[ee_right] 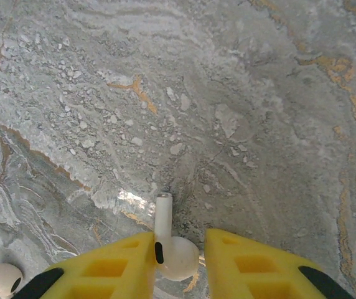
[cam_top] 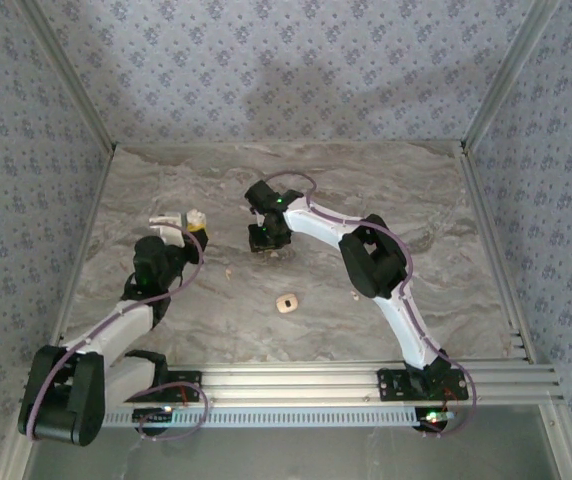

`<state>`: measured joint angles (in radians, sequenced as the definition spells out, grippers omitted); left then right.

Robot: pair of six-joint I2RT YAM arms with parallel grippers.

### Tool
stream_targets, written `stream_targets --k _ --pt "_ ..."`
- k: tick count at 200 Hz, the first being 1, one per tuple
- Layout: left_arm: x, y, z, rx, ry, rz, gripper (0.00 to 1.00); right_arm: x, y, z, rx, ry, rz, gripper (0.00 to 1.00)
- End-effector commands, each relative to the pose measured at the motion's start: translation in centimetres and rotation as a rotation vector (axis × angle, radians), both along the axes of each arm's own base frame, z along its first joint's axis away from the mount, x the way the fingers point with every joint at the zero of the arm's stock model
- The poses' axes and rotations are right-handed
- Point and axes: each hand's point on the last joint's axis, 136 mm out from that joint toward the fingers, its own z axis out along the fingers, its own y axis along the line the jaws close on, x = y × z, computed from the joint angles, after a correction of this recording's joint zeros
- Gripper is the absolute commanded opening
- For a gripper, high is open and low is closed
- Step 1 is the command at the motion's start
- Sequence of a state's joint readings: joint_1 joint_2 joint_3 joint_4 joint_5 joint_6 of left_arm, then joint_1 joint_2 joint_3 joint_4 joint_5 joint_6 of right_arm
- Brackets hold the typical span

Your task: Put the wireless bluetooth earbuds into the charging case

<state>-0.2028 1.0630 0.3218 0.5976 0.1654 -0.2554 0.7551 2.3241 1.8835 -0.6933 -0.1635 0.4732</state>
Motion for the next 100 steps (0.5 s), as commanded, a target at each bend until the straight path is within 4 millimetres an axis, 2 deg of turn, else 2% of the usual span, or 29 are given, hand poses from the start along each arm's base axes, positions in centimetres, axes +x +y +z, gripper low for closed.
stream_targets --k 1,30,63,100 --pt "0.5 -0.2 1.4 -0.007 -0.04 -0.014 0.14 -1.0 -2.3 -0.4 -0.077 0.023 -0.008 0.29" --pt "0.6 -0.4 1.6 -0.011 -0.042 -0.022 0.14 -1.9 -4.1 0.0 -0.104 0.028 -0.019 0.28" --pt "0.6 -0.5 1.7 -0.014 -0.042 -0.031 0.14 -3.1 -7.0 0.4 -0.14 0.038 -0.046 0.27" --pt "0.6 -0.7 1.6 -0.016 -0.037 -0.043 0.14 -5.6 -10.2 0.6 -0.185 0.085 -0.061 0.27"
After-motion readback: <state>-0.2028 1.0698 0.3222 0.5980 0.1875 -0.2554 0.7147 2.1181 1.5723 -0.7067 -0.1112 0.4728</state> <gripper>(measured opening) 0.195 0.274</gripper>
